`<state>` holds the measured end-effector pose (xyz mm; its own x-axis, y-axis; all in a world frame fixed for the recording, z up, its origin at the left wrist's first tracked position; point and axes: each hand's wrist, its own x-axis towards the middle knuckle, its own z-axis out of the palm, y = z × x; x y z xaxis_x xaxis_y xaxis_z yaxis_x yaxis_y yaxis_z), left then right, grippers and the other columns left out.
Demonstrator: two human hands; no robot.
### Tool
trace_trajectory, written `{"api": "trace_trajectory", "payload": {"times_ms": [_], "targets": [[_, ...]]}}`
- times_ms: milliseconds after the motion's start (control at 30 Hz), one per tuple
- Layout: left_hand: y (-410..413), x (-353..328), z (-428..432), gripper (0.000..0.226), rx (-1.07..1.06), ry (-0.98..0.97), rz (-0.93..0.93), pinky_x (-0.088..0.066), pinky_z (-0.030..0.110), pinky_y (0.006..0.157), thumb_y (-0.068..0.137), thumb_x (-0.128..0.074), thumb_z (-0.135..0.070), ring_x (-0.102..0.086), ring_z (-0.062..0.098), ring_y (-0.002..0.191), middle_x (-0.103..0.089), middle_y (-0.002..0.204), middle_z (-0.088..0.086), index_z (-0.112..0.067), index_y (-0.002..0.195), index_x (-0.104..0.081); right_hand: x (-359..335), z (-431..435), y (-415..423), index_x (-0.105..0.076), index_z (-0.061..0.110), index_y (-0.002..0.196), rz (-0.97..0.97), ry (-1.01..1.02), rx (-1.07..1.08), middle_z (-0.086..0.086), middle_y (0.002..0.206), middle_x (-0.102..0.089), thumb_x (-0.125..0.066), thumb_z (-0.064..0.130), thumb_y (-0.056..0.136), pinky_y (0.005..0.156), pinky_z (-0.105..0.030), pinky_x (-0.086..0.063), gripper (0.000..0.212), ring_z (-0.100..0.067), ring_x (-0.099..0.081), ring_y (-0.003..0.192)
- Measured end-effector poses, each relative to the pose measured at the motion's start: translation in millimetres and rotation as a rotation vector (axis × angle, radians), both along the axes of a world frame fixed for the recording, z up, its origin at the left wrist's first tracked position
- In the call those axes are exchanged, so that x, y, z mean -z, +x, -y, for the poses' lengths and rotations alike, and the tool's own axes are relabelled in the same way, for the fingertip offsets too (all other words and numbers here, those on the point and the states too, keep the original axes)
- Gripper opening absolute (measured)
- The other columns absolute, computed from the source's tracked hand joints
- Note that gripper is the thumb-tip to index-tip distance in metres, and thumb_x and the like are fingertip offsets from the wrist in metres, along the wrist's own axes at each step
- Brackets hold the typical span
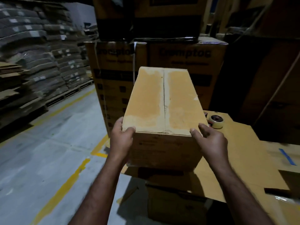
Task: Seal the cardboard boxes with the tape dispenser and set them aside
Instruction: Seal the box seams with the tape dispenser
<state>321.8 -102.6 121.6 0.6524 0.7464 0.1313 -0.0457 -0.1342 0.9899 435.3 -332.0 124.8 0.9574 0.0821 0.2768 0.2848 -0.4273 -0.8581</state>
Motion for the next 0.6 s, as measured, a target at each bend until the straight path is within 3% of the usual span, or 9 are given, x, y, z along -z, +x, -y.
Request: {"api": "trace_trajectory", "payload": {"times_ms": [133,233,267,333,367,433,467,533,600], "targets": [[26,19,13,0.057,0.006,-0.07,-0.073,-0.054,0.058,0.095,0.081,-0.059,-0.029,-0.067,0.024,0.109,-0.069,0.12,-0.001,-0.026,0.138,-0.055,14,18,29,-0.064,0.012,0.132,-0.06,-0.046,0.002,-0.007,0.129,-0.067,-0.073,0.036,0.089,0.099,-0.03,-0.049,0.05,-0.018,-0.062,0.118],[40,32,20,0.062,0.031,-0.113,-0.117,-0.055,0.058,0.095,0.078,-0.061,-0.036,-0.066,0.023,0.111,-0.068,0.124,-0.001,-0.03,0.139,-0.053,20,30,45,-0.065,0.013,0.132,-0.093,-0.093,-0.016,-0.007,0.13,-0.067,-0.072,0.036,0.09,0.097,-0.029,-0.047,0.048,-0.019,-0.061,0.12],[43,32,21,0.057,0.038,-0.105,-0.15,-0.058,0.055,0.088,0.082,-0.061,-0.035,-0.067,0.024,0.108,-0.067,0.124,-0.001,-0.031,0.138,-0.052,19,34,48,-0.065,0.013,0.132,-0.088,-0.115,-0.023,-0.006,0.13,-0.067,-0.071,0.037,0.09,0.096,-0.028,-0.047,0.049,-0.019,-0.061,0.12],[49,23,23,0.04,0.054,-0.024,-0.261,-0.057,0.044,0.065,0.095,-0.057,-0.025,-0.068,0.027,0.094,-0.067,0.113,-0.001,-0.032,0.134,-0.049,15,39,55,-0.065,0.016,0.132,-0.057,-0.219,-0.024,-0.005,0.127,-0.068,-0.07,0.043,0.09,0.089,-0.027,-0.048,0.05,-0.02,-0.063,0.116],[53,19,20,0.033,0.063,0.044,-0.344,-0.054,0.043,0.061,0.098,-0.055,-0.022,-0.067,0.028,0.089,-0.065,0.105,-0.001,-0.032,0.129,-0.047,11,39,57,-0.065,0.018,0.132,-0.035,-0.309,-0.021,-0.004,0.125,-0.069,-0.068,0.047,0.09,0.085,-0.028,-0.049,0.051,-0.021,-0.064,0.113],[59,7,8,0.018,0.094,0.267,-0.559,-0.051,0.041,0.069,0.101,-0.054,-0.03,-0.061,0.026,0.086,-0.057,0.097,-0.001,-0.026,0.115,-0.044,4,36,65,-0.06,0.02,0.135,0.006,-0.497,-0.032,-0.005,0.122,-0.069,-0.063,0.054,0.091,0.076,-0.03,-0.049,0.056,-0.025,-0.064,0.107],[63,0,2,0.021,0.114,0.387,-0.647,-0.047,0.037,0.07,0.101,-0.055,-0.037,-0.057,0.022,0.085,-0.054,0.095,-0.001,-0.022,0.109,-0.043,3,33,71,-0.056,0.019,0.138,0.017,-0.557,-0.037,-0.006,0.123,-0.067,-0.061,0.056,0.091,0.075,-0.032,-0.049,0.06,-0.027,-0.062,0.107],[77,-10,-12,0.035,0.153,0.472,-0.712,-0.043,0.032,0.065,0.1,-0.056,-0.049,-0.055,0.016,0.084,-0.055,0.096,0.0,-0.016,0.108,-0.048,2,27,83,-0.045,0.019,0.147,-0.005,-0.563,-0.066,-0.008,0.136,-0.059,-0.059,0.059,0.09,0.084,-0.036,-0.05,0.071,-0.028,-0.057,0.118],[96,-16,-26,0.043,0.193,0.402,-0.669,-0.043,0.031,0.063,0.099,-0.057,-0.052,-0.058,0.016,0.09,-0.06,0.106,0.002,-0.015,0.121,-0.055,6,21,99,-0.033,0.02,0.153,-0.087,-0.458,-0.101,-0.008,0.148,-0.047,-0.06,0.061,0.088,0.097,-0.04,-0.047,0.081,-0.029,-0.049,0.131]]}}
